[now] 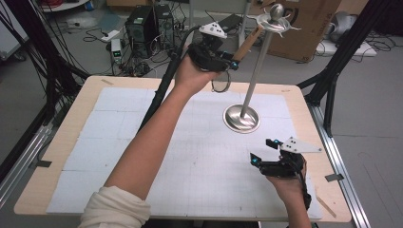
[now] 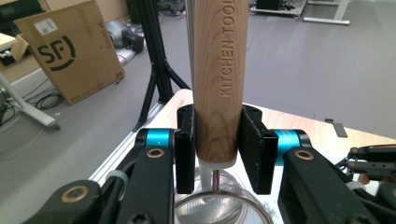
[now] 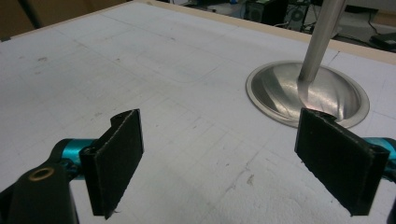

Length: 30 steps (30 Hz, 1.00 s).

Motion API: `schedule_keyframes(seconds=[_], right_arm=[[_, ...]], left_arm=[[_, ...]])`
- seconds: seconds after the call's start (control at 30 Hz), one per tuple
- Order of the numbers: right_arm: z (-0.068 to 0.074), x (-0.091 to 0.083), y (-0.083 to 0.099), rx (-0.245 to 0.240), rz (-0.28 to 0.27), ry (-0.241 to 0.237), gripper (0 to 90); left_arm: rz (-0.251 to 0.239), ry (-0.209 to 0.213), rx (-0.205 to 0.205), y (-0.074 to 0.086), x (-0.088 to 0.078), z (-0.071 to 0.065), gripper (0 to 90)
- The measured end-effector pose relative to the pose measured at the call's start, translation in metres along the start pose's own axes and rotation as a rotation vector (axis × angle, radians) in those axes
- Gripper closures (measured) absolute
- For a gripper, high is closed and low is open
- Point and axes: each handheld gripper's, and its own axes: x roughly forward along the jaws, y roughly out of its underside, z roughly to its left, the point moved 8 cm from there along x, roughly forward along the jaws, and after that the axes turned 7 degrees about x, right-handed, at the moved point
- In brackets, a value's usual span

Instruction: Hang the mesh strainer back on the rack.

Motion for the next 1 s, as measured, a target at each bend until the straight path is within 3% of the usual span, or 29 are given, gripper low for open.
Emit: schedule_keyframes(seconds=[0.17,0.57,0.67,1.0], right_arm=[[0.0,0.0,0.0,0.002,-0.003,-0.003,14.4],[0.001,-0.002,-0.002,-0.002,-0.012,-0.004,14.4],[0.002,-0.001,-0.002,-0.004,-0.008,-0.005,14.4],[0.003,0.0,-0.001,-0.001,-0.003,-0.008,14.4]], left_arm=[[0.015,-0.006,0.016,0.003,0.008,-0.002,68.7],[0.009,0.003,0.009,0.003,0.016,-0.003,68.4],[0.008,-0.006,0.035,0.003,0.017,-0.004,67.8],[0.003,-0.007,0.026,0.005,0.01,-0.003,56.1]])
